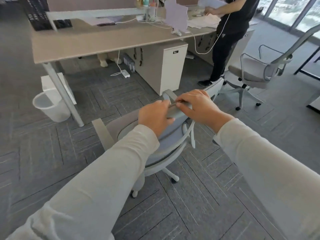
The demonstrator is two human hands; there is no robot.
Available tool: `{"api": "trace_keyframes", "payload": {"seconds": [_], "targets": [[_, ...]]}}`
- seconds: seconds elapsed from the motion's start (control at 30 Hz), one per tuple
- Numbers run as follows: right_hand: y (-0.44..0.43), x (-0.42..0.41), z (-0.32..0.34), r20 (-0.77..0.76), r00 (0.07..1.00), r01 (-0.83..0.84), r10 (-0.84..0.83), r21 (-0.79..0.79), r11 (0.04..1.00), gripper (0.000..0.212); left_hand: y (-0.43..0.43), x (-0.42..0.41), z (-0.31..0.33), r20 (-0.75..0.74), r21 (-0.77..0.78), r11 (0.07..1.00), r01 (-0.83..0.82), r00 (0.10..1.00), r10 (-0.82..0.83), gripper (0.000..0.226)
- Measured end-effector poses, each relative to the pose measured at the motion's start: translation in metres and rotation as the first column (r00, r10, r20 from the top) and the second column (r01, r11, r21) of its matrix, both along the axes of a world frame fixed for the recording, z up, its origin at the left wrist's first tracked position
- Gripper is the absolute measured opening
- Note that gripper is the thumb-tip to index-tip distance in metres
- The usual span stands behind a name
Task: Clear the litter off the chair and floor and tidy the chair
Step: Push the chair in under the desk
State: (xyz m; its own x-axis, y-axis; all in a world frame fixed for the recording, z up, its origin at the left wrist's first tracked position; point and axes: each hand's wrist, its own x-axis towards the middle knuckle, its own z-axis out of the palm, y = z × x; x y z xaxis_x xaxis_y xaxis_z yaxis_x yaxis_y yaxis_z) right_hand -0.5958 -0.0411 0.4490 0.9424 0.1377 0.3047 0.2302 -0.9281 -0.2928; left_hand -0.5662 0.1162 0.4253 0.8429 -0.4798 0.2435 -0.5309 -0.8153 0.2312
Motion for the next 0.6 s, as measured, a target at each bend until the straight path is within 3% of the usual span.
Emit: {"api": "trace_keyframes", "payload": {"seconds": [0.1, 0.23, 0.33, 0.47, 0.6], "targets": [[-0.017, 0.012, -0.003, -0.022, 0.999, -0.031, 0.03, -0.061, 0.998, 0.037, 0.006, 0.011, -0.003, 0.078, 0.026, 1.0, 0.017, 0.997, -0.019, 0.038], [-0.05, 0.033, -0.011, -0.039, 0.996, 0.068, -0.075, -0.153, 0.986, 0.066, 0.023, 0.028, -0.007, 0.188, 0.057, 0.998, 0.022, 0.982, -0.032, 0.046], [-0.056, 0.054, -0.016, -0.04, 0.997, 0.058, -0.065, -0.149, 0.987, 0.077, 0.037, 0.042, -0.005, 0.254, 0.037, 0.998, -0.049, 0.967, 0.038, 0.054], [-0.048, 0.086, -0.027, 0.219, 0.974, -0.017, 0.056, -0.175, 0.984, 0.064, 0.056, 0.075, -0.005, 0.339, -0.016, 0.997, -0.076, 0.937, 0.077, 0.06], [-0.039, 0.126, -0.039, 0.415, 0.909, 0.032, 0.017, -0.111, 0.993, 0.055, 0.064, 0.119, -0.006, 0.396, -0.022, 0.998, -0.06, 0.916, 0.064, 0.056]]}}
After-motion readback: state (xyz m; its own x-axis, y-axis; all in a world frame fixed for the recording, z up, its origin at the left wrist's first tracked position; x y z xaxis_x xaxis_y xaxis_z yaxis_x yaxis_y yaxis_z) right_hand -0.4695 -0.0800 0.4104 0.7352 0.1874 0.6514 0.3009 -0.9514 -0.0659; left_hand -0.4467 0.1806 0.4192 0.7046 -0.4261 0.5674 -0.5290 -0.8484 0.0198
